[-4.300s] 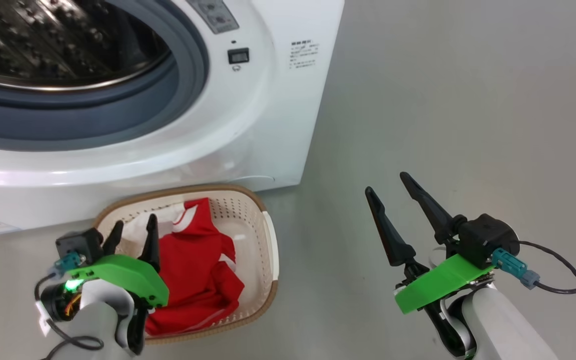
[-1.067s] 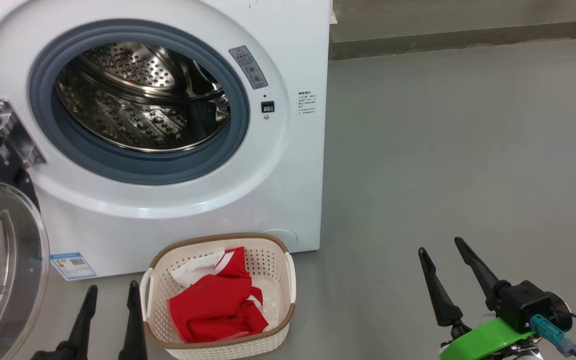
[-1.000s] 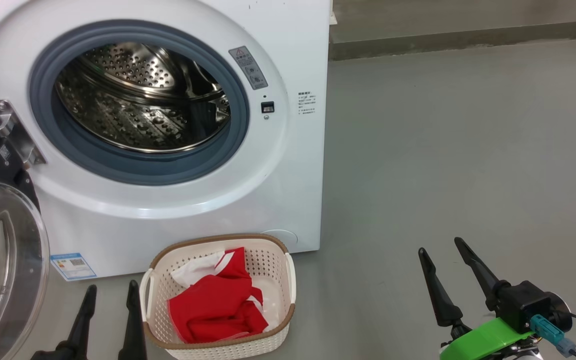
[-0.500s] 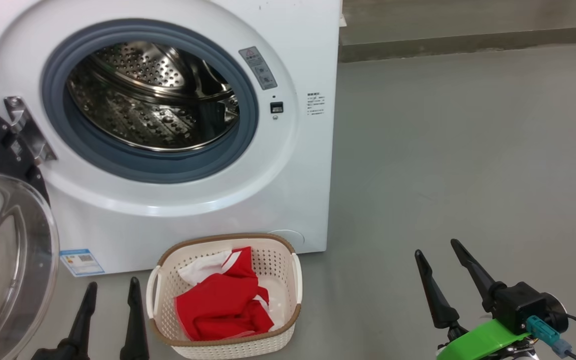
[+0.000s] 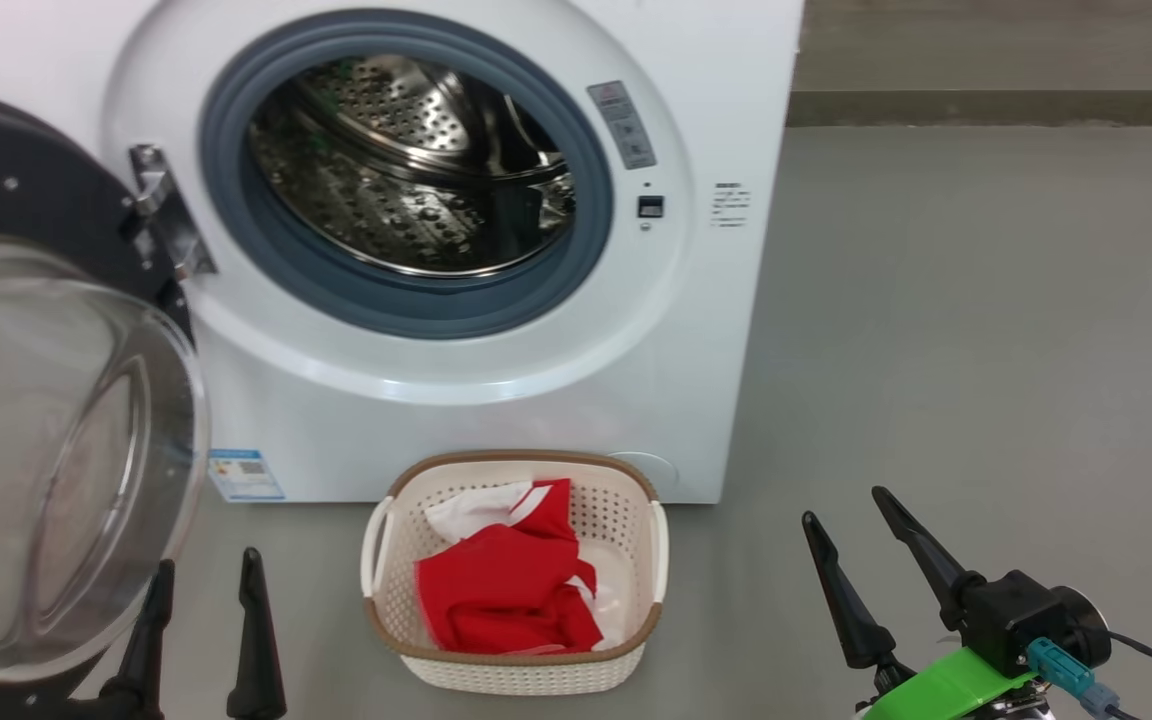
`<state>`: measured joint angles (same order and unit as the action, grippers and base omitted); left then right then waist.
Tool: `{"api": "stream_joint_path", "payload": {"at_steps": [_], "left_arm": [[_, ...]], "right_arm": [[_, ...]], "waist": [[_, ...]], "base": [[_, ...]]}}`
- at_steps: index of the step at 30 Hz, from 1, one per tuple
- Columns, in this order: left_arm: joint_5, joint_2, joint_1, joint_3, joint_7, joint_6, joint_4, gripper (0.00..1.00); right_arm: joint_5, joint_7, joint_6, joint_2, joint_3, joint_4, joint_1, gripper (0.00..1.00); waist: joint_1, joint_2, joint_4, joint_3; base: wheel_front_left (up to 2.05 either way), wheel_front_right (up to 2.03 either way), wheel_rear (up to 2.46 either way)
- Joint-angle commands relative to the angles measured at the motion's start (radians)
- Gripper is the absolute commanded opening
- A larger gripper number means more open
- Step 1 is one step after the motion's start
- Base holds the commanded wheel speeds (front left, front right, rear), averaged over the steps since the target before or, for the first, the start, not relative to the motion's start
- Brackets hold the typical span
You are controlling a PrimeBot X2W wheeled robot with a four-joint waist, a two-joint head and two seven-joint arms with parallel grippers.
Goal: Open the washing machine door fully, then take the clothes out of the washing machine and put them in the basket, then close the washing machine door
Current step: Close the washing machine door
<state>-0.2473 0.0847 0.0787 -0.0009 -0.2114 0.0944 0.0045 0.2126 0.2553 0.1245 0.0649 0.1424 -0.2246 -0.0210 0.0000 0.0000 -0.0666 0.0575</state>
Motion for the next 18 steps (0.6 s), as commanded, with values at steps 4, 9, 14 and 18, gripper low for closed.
{"api": "stream_joint_path", "payload": {"at_steps": [4, 9, 14, 18], "left_arm": [[0.019, 0.026, -0.028, 0.036, 0.009, 0.02, -0.052, 1.0], [0.016, 0.025, -0.026, 0.036, 0.017, 0.031, -0.075, 1.0], [0.024, 0.026, -0.022, 0.033, 0.024, 0.043, -0.096, 1.0], [0.037, 0.032, -0.015, 0.03, 0.033, 0.055, -0.118, 1.0]], "right_arm": [[0.006, 0.006, 0.006, 0.013, 0.042, 0.024, -0.045, 1.0], [0.009, 0.006, 0.006, 0.016, 0.064, 0.024, -0.054, 1.0], [0.006, 0.006, 0.006, 0.021, 0.084, 0.027, -0.056, 1.0], [0.004, 0.006, 0.006, 0.024, 0.096, 0.031, -0.059, 1.0]], "waist": [[0.0, 0.0, -0.09, -0.001], [0.0, 0.0, -0.149, -0.002], [0.0, 0.0, -0.193, -0.001], [0.0, 0.0, -0.231, 0.0]], "base": [[0.0, 0.0, 0.0], [0.0, 0.0, 0.0], [0.0, 0.0, 0.0], [0.0, 0.0, 0.0]]}}
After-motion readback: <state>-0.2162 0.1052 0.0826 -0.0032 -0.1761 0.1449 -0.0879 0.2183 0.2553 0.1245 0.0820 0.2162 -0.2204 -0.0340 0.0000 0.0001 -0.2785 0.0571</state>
